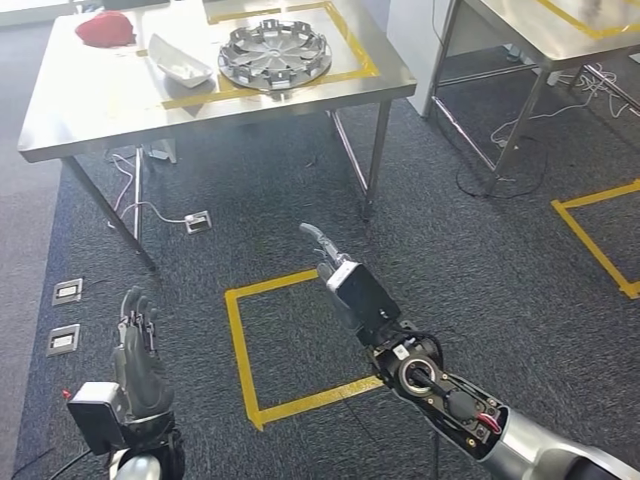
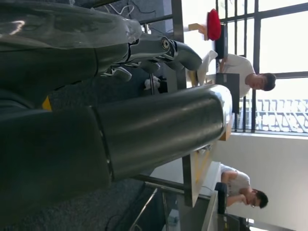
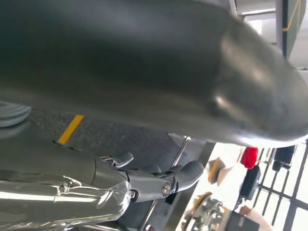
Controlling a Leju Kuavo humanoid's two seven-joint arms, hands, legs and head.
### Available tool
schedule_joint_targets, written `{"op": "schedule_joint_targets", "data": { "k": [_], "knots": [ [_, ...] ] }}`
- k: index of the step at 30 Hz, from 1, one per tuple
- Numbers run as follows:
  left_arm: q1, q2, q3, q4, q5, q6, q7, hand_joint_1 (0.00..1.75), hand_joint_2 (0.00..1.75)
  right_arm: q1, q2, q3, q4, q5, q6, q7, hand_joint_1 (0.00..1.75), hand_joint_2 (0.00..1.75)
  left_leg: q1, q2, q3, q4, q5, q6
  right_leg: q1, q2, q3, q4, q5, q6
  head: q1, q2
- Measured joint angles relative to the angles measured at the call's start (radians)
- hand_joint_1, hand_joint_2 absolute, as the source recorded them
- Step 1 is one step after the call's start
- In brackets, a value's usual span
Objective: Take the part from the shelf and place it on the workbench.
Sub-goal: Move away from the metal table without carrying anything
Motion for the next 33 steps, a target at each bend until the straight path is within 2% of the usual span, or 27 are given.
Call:
{"op": "schedule_joint_targets", "data": {
  "k": [3, 4, 7, 8, 17, 30, 33],
  "knots": [
    [0.0, 0.001, 0.0, 0.0, 0.0, 0.003, -0.003, 0.0, 0.0, 0.001, 0.0, 0.001, 0.0, 0.0, 0.001, 0.0, 0.0, 0.0, 0.0, 0.0, -0.003, -0.001, -0.001, 0.027, 0.002, 0.0, -0.003, -0.003, 0.003, -0.006, -0.014, 0.0],
    [0.001, 0.001, 0.0, 0.0, 0.0, 0.004, -0.003, 0.0, 0.0, 0.001, 0.0, 0.001, 0.0, 0.0, 0.001, 0.0, 0.0, 0.0, 0.0, 0.0, -0.003, -0.003, 0.005, 0.024, 0.003, 0.0, -0.004, -0.003, 0.004, -0.008, -0.019, 0.0],
    [0.001, 0.001, 0.0, 0.0, 0.002, 0.008, -0.004, 0.0, 0.0, 0.002, 0.0, 0.001, 0.0, 0.0, 0.001, -0.001, 0.0, 0.0, 0.002, 0.0, -0.003, -0.012, 0.018, 0.003, 0.004, 0.0, -0.008, -0.003, 0.009, -0.014, -0.028, 0.0],
    [0.001, 0.001, 0.0, 0.0, 0.003, 0.009, -0.004, 0.0, 0.0, 0.002, 0.0, 0.001, 0.0, -0.001, 0.001, -0.002, 0.0, 0.0, 0.002, -0.001, -0.003, -0.013, 0.019, 0.0, 0.005, 0.0, -0.009, -0.002, 0.009, -0.016, -0.03, 0.0],
    [0.001, 0.002, 0.0, 0.0, 0.008, 0.011, -0.007, 0.0, 0.0, 0.003, 0.0, 0.001, 0.001, -0.008, -0.006, -0.008, 0.0, 0.0, 0.003, -0.001, -0.003, -0.015, 0.021, -0.011, 0.005, 0.0, -0.01, -0.002, 0.01, -0.017, -0.032, 0.0],
    [0.001, 0.004, 0.0, 0.0, 0.023, 0.009, -0.018, 0.0, 0.0, 0.041, -0.005, -0.02, -0.008, 0.006, -0.058, -0.021, 0.0, 0.0, 0.0, -0.001, -0.005, -0.012, 0.017, -0.012, 0.001, 0.0, -0.008, -0.007, 0.011, -0.014, -0.03, 0.0],
    [0.002, 0.004, 0.0, -0.001, 0.024, 0.003, -0.025, 0.0, 0.0, 0.054, -0.008, -0.027, -0.019, -0.005, -0.059, -0.033, 0.0, 0.0, 0.004, 0.0, 0.017, -0.051, 0.03, 0.005, 0.001, 0.0, 0.002, -0.027, 0.017, 0.002, -0.032, 0.0]
  ]
}}
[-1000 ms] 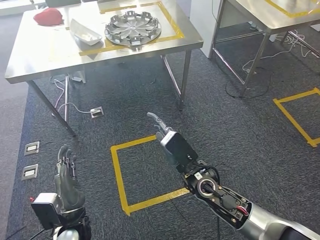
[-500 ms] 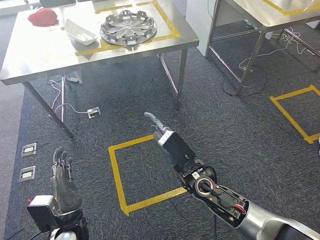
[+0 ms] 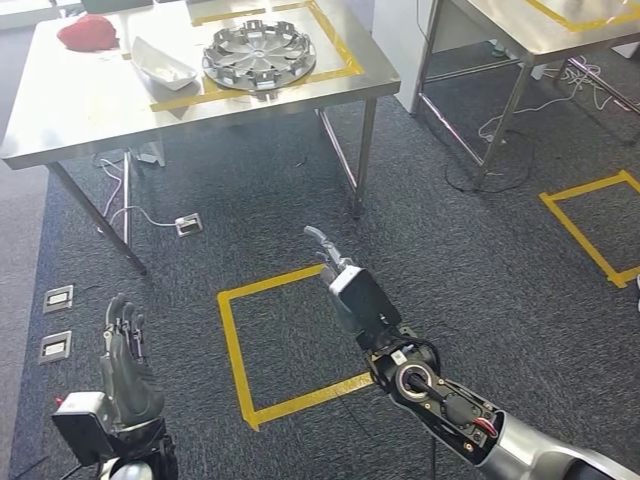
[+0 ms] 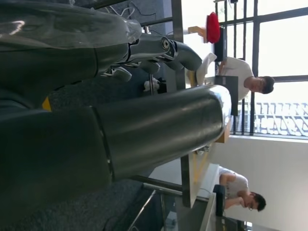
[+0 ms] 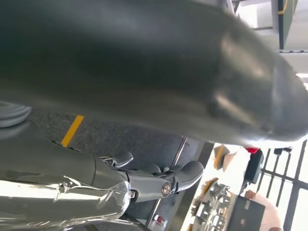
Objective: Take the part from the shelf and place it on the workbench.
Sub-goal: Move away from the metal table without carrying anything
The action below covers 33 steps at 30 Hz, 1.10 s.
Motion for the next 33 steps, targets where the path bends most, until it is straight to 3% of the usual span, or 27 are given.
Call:
{"op": "schedule_joint_targets", "data": {
  "k": [2, 4, 5, 6, 7, 9, 10, 12, 13, 14, 16, 18, 20, 21, 22, 23, 25, 27, 30, 32, 33],
  "knots": [
    [0.0, -0.001, -0.001, 0.0, -0.001, -0.005, -0.003, 0.0, 0.0, 0.007, -0.004, -0.007, -0.007, -0.007, -0.005, -0.008, 0.0, 0.0, 0.011, 0.006, 0.031, -0.049, 0.02, 0.007, 0.003, 0.001, -0.021, 0.049, -0.03, 0.009, 0.004, 0.0],
    [0.002, -0.004, -0.003, 0.001, -0.002, -0.007, -0.004, 0.0, 0.0, 0.018, -0.009, -0.013, -0.009, -0.013, -0.011, -0.016, 0.0, 0.0, 0.018, 0.011, 0.042, -0.063, 0.023, 0.005, -0.005, 0.002, -0.086, 0.181, -0.087, 0.018, 0.013, 0.0],
    [0.003, -0.005, -0.004, 0.002, -0.002, -0.008, -0.004, 0.0, 0.0, 0.026, -0.012, -0.016, -0.009, -0.016, -0.012, -0.019, 0.0, 0.0, 0.022, 0.013, 0.043, -0.061, 0.021, 0.001, -0.011, 0.002, -0.118, 0.238, -0.102, 0.025, 0.016, 0.0],
    [0.005, -0.006, -0.005, 0.004, -0.003, -0.008, -0.005, 0.0, 0.0, 0.034, -0.014, -0.019, -0.009, -0.018, -0.012, -0.021, 0.0, 0.0, 0.027, 0.015, 0.043, -0.057, 0.016, -0.005, -0.019, 0.002, -0.137, 0.265, -0.1, 0.032, 0.019, 0.0],
    [0.006, -0.006, -0.005, 0.005, -0.003, -0.008, -0.005, 0.0, 0.0, 0.04, -0.016, -0.021, -0.009, -0.021, -0.012, -0.023, 0.0, 0.0, 0.034, 0.017, 0.042, -0.048, 0.01, -0.014, -0.027, 0.0, -0.135, 0.251, -0.079, 0.042, 0.022, 0.0],
    [0.006, -0.006, -0.006, 0.008, -0.003, -0.008, -0.007, 0.0, 0.0, 0.047, -0.02, -0.028, -0.01, -0.023, -0.012, -0.025, 0.0, 0.0, 0.048, 0.022, 0.037, -0.013, -0.013, -0.037, -0.044, -0.015, -0.085, 0.137, -0.014, 0.07, 0.029, 0.0],
    [0.006, -0.006, -0.006, 0.009, -0.002, -0.008, -0.008, 0.0, 0.0, 0.05, -0.022, -0.031, -0.014, -0.023, -0.012, -0.024, 0.0, 0.0, 0.052, 0.025, 0.029, 0.013, -0.028, -0.051, -0.049, -0.018, -0.064, 0.087, 0.005, 0.076, 0.036, 0.0],
    [0.007, -0.007, -0.007, 0.009, -0.002, -0.009, -0.011, 0.0, 0.0, 0.062, -0.025, -0.036, -0.025, -0.021, -0.012, -0.021, 0.0, 0.0, 0.052, 0.027, 0.014, 0.048, -0.046, -0.07, -0.05, -0.015, -0.051, 0.061, 0.0, 0.061, 0.037, 0.0],
    [0.008, -0.007, -0.008, 0.01, -0.002, -0.011, -0.012, 0.0, 0.0, 0.066, -0.026, -0.038, -0.03, -0.02, -0.013, -0.018, 0.0, 0.0, 0.052, 0.028, 0.01, 0.055, -0.048, -0.075, -0.048, -0.005, -0.058, 0.071, -0.003, 0.044, 0.033, 0.0],
    [0.009, -0.007, -0.009, 0.01, -0.002, -0.013, -0.014, 0.0, 0.0, 0.07, -0.028, -0.04, -0.033, -0.019, -0.015, -0.015, 0.0, 0.0, 0.054, 0.029, 0.008, 0.055, -0.047, -0.078, -0.046, 0.001, -0.061, 0.078, -0.004, 0.031, 0.024, 0.0],
    [0.008, -0.007, -0.011, 0.011, -0.002, -0.017, -0.015, 0.0, 0.0, 0.074, -0.03, -0.044, -0.042, -0.017, -0.019, -0.01, 0.0, 0.0, 0.06, 0.022, -0.001, 0.075, -0.067, -0.08, -0.042, 0.013, -0.065, 0.079, -0.002, 0.016, 0.009, 0.0],
    [0.005, -0.007, -0.012, 0.011, -0.001, -0.021, -0.016, 0.0, 0.0, 0.076, -0.03, -0.047, -0.053, -0.015, -0.02, -0.007, 0.0, 0.0, 0.056, 0.011, -0.054, 0.185, -0.123, -0.074, -0.038, 0.023, -0.065, 0.077, 0.0, 0.006, -0.006, 0.0],
    [0.005, -0.007, -0.013, 0.013, -0.001, -0.023, -0.017, 0.0, 0.0, 0.079, -0.03, -0.048, -0.056, -0.014, -0.021, -0.005, 0.0, 0.0, 0.045, 0.006, -0.136, 0.342, -0.172, -0.063, -0.029, 0.034, -0.065, 0.076, -0.001, 0.0, -0.013, 0.0],
    [0.005, -0.007, -0.013, 0.014, 0.0, -0.023, -0.017, 0.0, 0.0, 0.08, -0.03, -0.048, -0.057, -0.014, -0.02, -0.004, 0.0, 0.0, 0.038, 0.004, -0.163, 0.383, -0.175, -0.054, -0.024, 0.041, -0.064, 0.076, -0.001, -0.003, -0.014, 0.0],
    [0.005, -0.007, -0.013, 0.015, 0.0, -0.021, -0.017, 0.0, 0.0, 0.082, -0.03, -0.049, -0.057, -0.013, -0.019, -0.004, 0.0, 0.0, 0.03, 0.001, -0.171, 0.382, -0.158, -0.041, -0.017, 0.048, -0.063, 0.076, -0.002, -0.006, -0.015, 0.0],
    [0.005, -0.006, -0.013, 0.016, 0.001, -0.018, -0.017, 0.0, 0.0, 0.082, -0.03, -0.05, -0.057, -0.012, -0.017, -0.004, 0.0, 0.0, 0.022, -0.005, -0.158, 0.34, -0.126, -0.026, -0.011, 0.057, -0.061, 0.075, -0.002, -0.008, -0.015, 0.0],
    [0.004, -0.006, -0.013, 0.016, 0.001, -0.011, -0.017, 0.0, 0.0, 0.082, -0.03, -0.051, -0.059, -0.012, -0.014, -0.004, 0.0, 0.0, 0.003, -0.032, -0.1, 0.196, -0.055, 0.012, -0.002, 0.072, -0.058, 0.075, -0.003, -0.011, -0.014, 0.0],
    [0.004, -0.006, -0.013, 0.015, 0.002, -0.007, -0.017, 0.0, 0.0, 0.082, -0.03, -0.052, -0.061, -0.012, -0.014, -0.005, 0.0, 0.0, -0.009, -0.051, -0.062, 0.106, -0.027, 0.031, -0.001, 0.085, -0.06, 0.073, -0.003, -0.01, -0.011, 0.0],
    [0.004, -0.005, -0.013, 0.015, 0.002, -0.008, -0.016, 0.0, 0.0, 0.086, -0.031, -0.054, -0.066, -0.012, -0.029, -0.004, 0.0, 0.0, -0.011, -0.038, -0.052, 0.078, -0.023, 0.025, -0.006, 0.094, -0.065, 0.07, -0.003, 0.0, -0.012, 0.0],
    [0.004, -0.006, -0.013, 0.015, 0.001, -0.013, -0.016, 0.0, 0.0, 0.088, -0.033, -0.055, -0.071, -0.01, -0.044, -0.003, 0.0, 0.0, -0.005, -0.023, -0.04, 0.057, -0.016, 0.023, -0.002, 0.063, -0.081, 0.11, -0.032, 0.008, -0.004, 0.0],
    [0.005, -0.006, -0.013, 0.015, 0.001, -0.016, -0.014, 0.0, 0.0, 0.089, -0.034, -0.056, -0.073, -0.01, -0.049, -0.003, 0.0, 0.0, -0.004, -0.014, -0.036, 0.052, -0.015, 0.024, -0.001, 0.041, -0.104, 0.162, -0.063, 0.011, 0.003, 0.0]
  ]
}}
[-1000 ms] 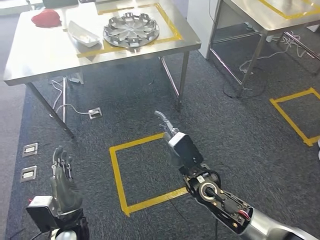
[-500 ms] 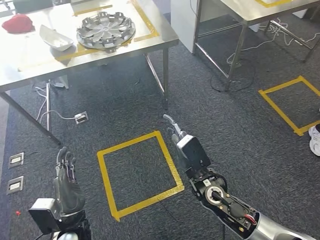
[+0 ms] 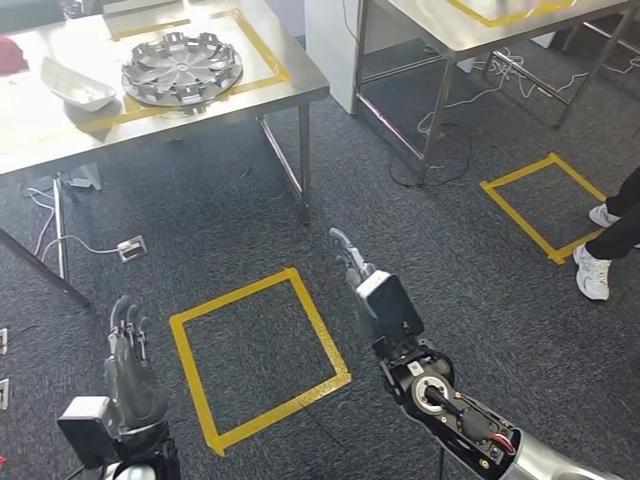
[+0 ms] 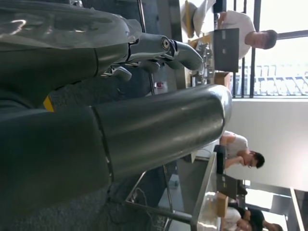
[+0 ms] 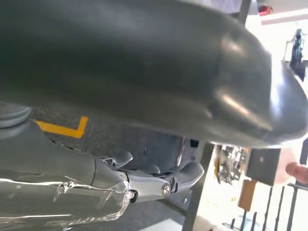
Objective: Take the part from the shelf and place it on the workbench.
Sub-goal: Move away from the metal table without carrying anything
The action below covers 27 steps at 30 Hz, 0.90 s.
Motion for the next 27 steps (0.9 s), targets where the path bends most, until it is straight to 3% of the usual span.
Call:
{"op": "schedule_joint_targets", "data": {
  "k": [2, 3, 4, 5, 7, 9, 12, 14, 17, 18, 19, 20, 23, 25, 27],
  "knots": [
    [0.001, 0.0, 0.0, 0.0, -0.001, -0.003, 0.003, 0.0, 0.0, 0.004, -0.001, 0.0, -0.002, 0.001, -0.008, 0.0, 0.0, 0.0, -0.001, 0.016, 0.002, -0.001, -0.001, 0.003, 0.001, -0.024, -0.061, 0.133, -0.064, 0.007, 0.01, 0.0],
    [0.002, 0.0, 0.0, 0.0, -0.001, -0.004, 0.004, 0.0, 0.0, 0.009, -0.001, 0.0, -0.002, 0.001, -0.012, 0.0, 0.0, 0.0, -0.002, 0.024, 0.002, -0.001, -0.002, 0.004, 0.0, -0.028, -0.082, 0.177, -0.078, 0.01, 0.014, 0.0],
    [0.002, 0.0, 0.0, 0.0, -0.002, -0.005, 0.007, 0.0, 0.0, 0.013, -0.002, -0.001, -0.003, 0.001, -0.016, 0.0, 0.0, 0.0, -0.002, 0.032, 0.003, 0.0, -0.003, 0.003, 0.0, -0.031, -0.083, 0.183, -0.07, 0.012, 0.017, 0.0],
    [0.002, 0.0, 0.0, 0.0, -0.003, -0.006, 0.009, 0.0, 0.0, 0.015, -0.002, -0.001, -0.003, 0.001, -0.02, 0.0, 0.0, 0.0, -0.002, 0.039, 0.004, 0.001, -0.005, 0.002, 0.0, -0.035, -0.062, 0.145, -0.044, 0.012, 0.021, 0.0],
    [0.002, 0.0, 0.0, 0.0, -0.007, -0.008, 0.014, 0.0, 0.0, 0.018, -0.004, -0.002, -0.007, 0.001, -0.027, -0.001, 0.0, 0.0, -0.004, 0.052, 0.007, 0.007, -0.011, -0.004, 0.002, -0.059, 0.015, -0.003, 0.022, 0.006, 0.031, 0.0],
    [0.001, 0.0, 0.0, 0.0, -0.01, -0.01, 0.017, 0.0, 0.0, 0.021, -0.004, -0.004, -0.013, 0.001, -0.033, -0.003, 0.0, 0.0, -0.008, 0.062, 0.009, 0.014, -0.017, -0.011, 0.007, -0.075, 0.064, -0.099, 0.052, -0.008, 0.034, 0.0],
    [-0.001, 0.001, 0.0, 0.0, -0.011, -0.015, 0.019, 0.0, 0.0, 0.028, -0.004, -0.006, -0.017, 0.001, -0.039, -0.01, 0.0, 0.0, -0.011, 0.075, 0.01, 0.015, -0.019, -0.022, 0.006, -0.058, 0.067, -0.115, 0.058, -0.027, 0.028, 0.0],
    [-0.001, 0.001, 0.0, 0.0, -0.008, -0.021, 0.019, 0.0, 0.0, 0.031, -0.004, -0.008, -0.021, 0.001, -0.042, -0.016, 0.0, 0.0, -0.008, 0.056, -0.002, 0.048, -0.046, -0.034, -0.001, -0.045, 0.068, -0.122, 0.065, -0.037, 0.023, 0.0],
    [-0.001, 0.002, 0.0, 0.003, -0.001, -0.03, 0.018, 0.0, 0.0, 0.035, -0.005, -0.009, -0.024, 0.001, -0.05, -0.022, 0.0, 0.0, 0.003, 0.018, -0.085, 0.237, -0.144, -0.051, -0.007, -0.027, 0.065, -0.124, 0.069, -0.044, 0.004, 0.0],
    [0.0, 0.002, 0.0, 0.005, 0.002, -0.032, 0.018, 0.0, 0.0, 0.039, -0.005, -0.009, -0.024, 0.001, -0.053, -0.024, 0.0, 0.0, 0.006, 0.015, -0.113, 0.294, -0.164, -0.055, -0.007, -0.019, 0.064, -0.124, 0.069, -0.044, -0.001, 0.0],
    [0.001, 0.002, 0.0, 0.007, 0.004, -0.032, 0.018, 0.0, 0.0, 0.044, -0.005, -0.009, -0.025, 0.002, -0.055, -0.025, 0.0, 0.0, 0.009, 0.015, -0.123, 0.315, -0.163, -0.056, -0.008, -0.011, 0.063, -0.123, 0.07, -0.043, -0.004, 0.0],
    [0.001, 0.002, 0.0, 0.008, 0.005, -0.033, 0.018, 0.0, 0.0, 0.048, -0.005, -0.01, -0.026, 0.003, -0.056, -0.026, 0.0, 0.0, 0.012, 0.014, -0.112, 0.292, -0.141, -0.057, -0.009, -0.001, 0.064, -0.123, 0.07, -0.042, -0.006, 0.0],
    [0.001, 0.002, 0.0, 0.01, 0.006, -0.032, 0.018, 0.0, 0.0, 0.054, -0.005, -0.012, -0.032, 0.007, -0.061, -0.026, 0.0, 0.0, 0.017, -0.02, -0.011, 0.079, -0.04, -0.054, -0.013, 0.027, 0.064, -0.122, 0.071, -0.032, -0.01, 0.0],
    [0.001, 0.002, 0.0, 0.011, 0.006, -0.03, 0.018, 0.0, 0.0, 0.057, -0.005, -0.017, -0.037, 0.008, -0.064, -0.025, 0.0, 0.0, 0.015, -0.037, 0.018, 0.013, -0.023, -0.048, -0.014, 0.041, 0.06, -0.123, 0.073, -0.019, -0.01, 0.0],
    [0.001, 0.002, 0.0, 0.012, 0.008, -0.028, 0.018, 0.0, 0.0, 0.065, -0.006, -0.023, -0.043, 0.008, -0.068, -0.021, 0.0, 0.0, 0.012, -0.025, 0.02, 0.009, -0.022, -0.038, -0.015, 0.053, 0.058, -0.127, 0.075, -0.004, -0.008, 0.0]
  ]
}}
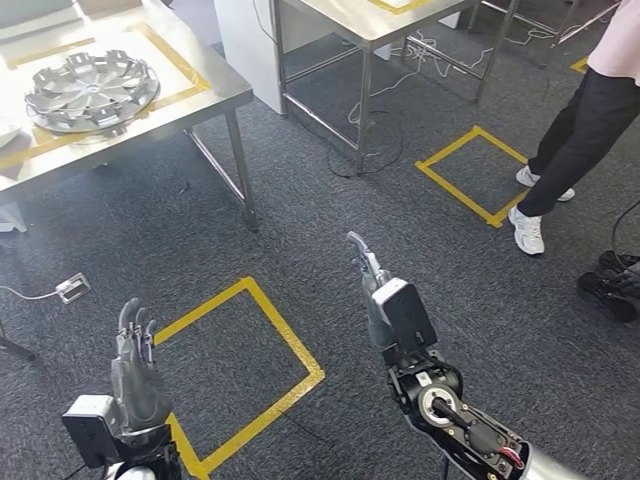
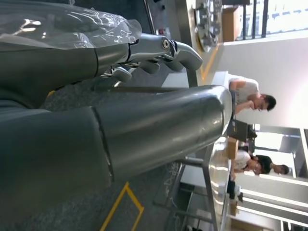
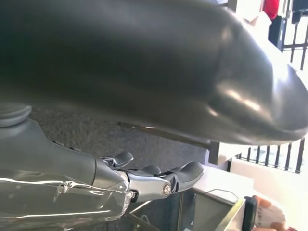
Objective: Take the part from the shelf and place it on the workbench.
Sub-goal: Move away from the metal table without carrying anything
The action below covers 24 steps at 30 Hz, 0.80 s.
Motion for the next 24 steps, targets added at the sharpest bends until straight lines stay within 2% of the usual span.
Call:
{"op": "schedule_joint_targets", "data": {
  "k": [2, 3, 5, 6, 7, 8, 9, 11, 12, 13, 15, 16, 17, 18, 20, 21, 22, 23, 24],
  "knots": [
    [-0.001, -0.001, 0.0, 0.0, 0.002, 0.001, 0.0, 0.0, 0.0, 0.007, -0.004, -0.005, -0.006, 0.0, -0.004, 0.003, 0.0, 0.0, 0.001, 0.016, 0.005, -0.01, 0.005, 0.014, 0.001, -0.02, -0.011, 0.024, -0.019, 0.01, 0.006, 0.0],
    [-0.002, -0.002, 0.0, 0.0, 0.003, 0.002, -0.001, 0.0, 0.0, 0.008, -0.005, -0.008, -0.008, 0.001, -0.006, 0.004, 0.0, 0.0, 0.002, 0.025, 0.007, -0.015, 0.007, 0.02, 0.003, -0.04, -0.03, 0.068, -0.045, 0.013, 0.013, 0.0],
    [-0.001, -0.002, 0.0, 0.002, 0.004, 0.002, -0.002, 0.0, 0.0, 0.01, -0.008, -0.011, -0.011, 0.002, -0.008, 0.005, 0.0, 0.0, -0.003, 0.042, 0.008, -0.016, 0.007, 0.028, 0.006, -0.075, -0.093, 0.208, -0.115, 0.015, 0.027, 0.0],
    [0.0, -0.002, 0.0, 0.003, 0.005, 0.002, -0.002, 0.0, 0.0, 0.013, -0.009, -0.011, -0.012, 0.002, -0.01, 0.006, 0.0, 0.0, -0.005, 0.051, 0.008, -0.016, 0.006, 0.029, 0.006, -0.08, -0.122, 0.274, -0.14, 0.016, 0.031, 0.0],
    [0.0, -0.002, 0.0, 0.005, 0.007, 0.001, -0.002, 0.0, 0.0, 0.015, -0.01, -0.012, -0.012, 0.003, -0.013, 0.007, 0.0, 0.0, -0.008, 0.059, 0.008, -0.015, 0.005, 0.031, 0.006, -0.082, -0.137, 0.308, -0.146, 0.016, 0.034, 0.0],
    [-0.001, -0.002, 0.0, 0.007, 0.008, 0.001, -0.003, 0.0, 0.0, 0.017, -0.012, -0.012, -0.013, 0.004, -0.015, 0.008, 0.0, 0.0, -0.009, 0.067, 0.009, -0.015, 0.004, 0.031, 0.007, -0.084, -0.133, 0.301, -0.132, 0.015, 0.037, 0.0],
    [-0.002, -0.003, 0.0, 0.009, 0.009, 0.0, -0.003, 0.0, 0.0, 0.018, -0.013, -0.013, -0.015, 0.006, -0.018, 0.008, 0.0, 0.0, -0.011, 0.075, 0.011, -0.014, 0.002, 0.031, 0.008, -0.089, -0.105, 0.248, -0.1, 0.011, 0.041, 0.0],
    [-0.004, -0.005, 0.0, 0.012, 0.01, -0.003, -0.004, 0.0, 0.0, 0.018, -0.014, -0.016, -0.021, 0.01, -0.021, 0.01, 0.0, 0.0, -0.016, 0.088, 0.014, -0.009, -0.003, 0.027, 0.016, -0.119, -0.027, 0.094, -0.036, 0.0, 0.049, 0.0],
    [-0.006, -0.007, 0.0, 0.014, 0.011, -0.003, -0.004, 0.0, 0.0, 0.018, -0.014, -0.017, -0.024, 0.012, -0.022, 0.011, 0.0, 0.0, -0.019, 0.093, 0.015, -0.007, -0.005, 0.024, 0.02, -0.132, -0.001, 0.038, -0.018, -0.007, 0.05, 0.0],
    [-0.007, -0.008, 0.0, 0.015, 0.011, -0.004, -0.005, 0.0, 0.0, 0.017, -0.015, -0.018, -0.026, 0.012, -0.023, 0.012, 0.0, 0.0, -0.021, 0.098, 0.014, -0.005, -0.007, 0.021, 0.024, -0.14, 0.011, 0.01, -0.012, -0.012, 0.05, 0.0],
    [-0.01, -0.01, 0.0, 0.018, 0.011, -0.004, -0.008, 0.0, 0.0, 0.017, -0.016, -0.018, -0.029, 0.012, -0.024, 0.013, 0.0, 0.0, -0.023, 0.112, 0.015, -0.005, -0.007, 0.014, 0.025, -0.128, 0.01, 0.002, -0.01, -0.021, 0.045, 0.0],
    [-0.011, -0.01, 0.0, 0.019, 0.012, -0.003, -0.009, 0.0, 0.0, 0.018, -0.016, -0.018, -0.03, 0.012, -0.024, 0.013, 0.0, 0.0, -0.022, 0.111, 0.015, -0.001, -0.012, 0.009, 0.022, -0.12, 0.01, 0.0, -0.008, -0.025, 0.044, 0.0],
    [-0.013, -0.01, 0.0, 0.02, 0.012, -0.002, -0.01, 0.0, 0.0, 0.017, -0.017, -0.018, -0.031, 0.012, -0.023, 0.013, 0.0, 0.0, -0.02, 0.099, 0.01, 0.014, -0.025, 0.003, 0.019, -0.112, 0.011, -0.003, -0.005, -0.029, 0.041, 0.0],
    [-0.014, -0.01, 0.0, 0.021, 0.012, -0.001, -0.01, 0.0, 0.0, 0.016, -0.017, -0.018, -0.032, 0.012, -0.022, 0.013, 0.0, 0.0, -0.018, 0.082, -0.004, 0.05, -0.049, -0.004, 0.015, -0.106, 0.011, -0.006, -0.002, -0.034, 0.037, 0.0],
    [-0.014, -0.01, 0.0, 0.023, 0.015, 0.004, -0.011, 0.0, 0.0, 0.015, -0.017, -0.018, -0.034, 0.011, -0.019, 0.011, 0.0, 0.0, -0.012, 0.048, -0.064, 0.184, -0.12, -0.014, 0.013, -0.092, 0.008, -0.007, 0.002, -0.038, 0.024, 0.0],
    [-0.013, -0.01, 0.0, 0.025, 0.017, 0.006, -0.011, 0.0, 0.0, 0.015, -0.017, -0.018, -0.033, 0.01, -0.017, 0.011, 0.0, 0.0, -0.009, 0.041, -0.098, 0.255, -0.149, -0.017, 0.012, -0.084, 0.006, -0.007, 0.003, -0.039, 0.017, 0.0],
    [-0.012, -0.009, 0.0, 0.027, 0.019, 0.007, -0.011, 0.0, 0.0, 0.016, -0.017, -0.018, -0.033, 0.01, -0.016, 0.01, 0.0, 0.0, -0.007, 0.039, -0.121, 0.299, -0.159, -0.019, 0.012, -0.075, 0.004, -0.007, 0.004, -0.039, 0.012, 0.0],
    [-0.011, -0.009, 0.0, 0.029, 0.021, 0.007, -0.011, 0.0, 0.0, 0.016, -0.017, -0.018, -0.033, 0.009, -0.017, 0.01, 0.0, 0.0, -0.005, 0.039, -0.123, 0.302, -0.147, -0.02, 0.011, -0.065, 0.004, -0.007, 0.005, -0.039, 0.008, 0.0],
    [-0.012, -0.009, 0.0, 0.031, 0.023, 0.006, -0.012, 0.0, 0.0, 0.016, -0.017, -0.018, -0.033, 0.008, -0.017, 0.009, 0.0, 0.0, -0.003, 0.037, -0.104, 0.258, -0.115, -0.02, 0.01, -0.055, 0.004, -0.006, 0.005, -0.037, 0.006, 0.0]
  ]
}}
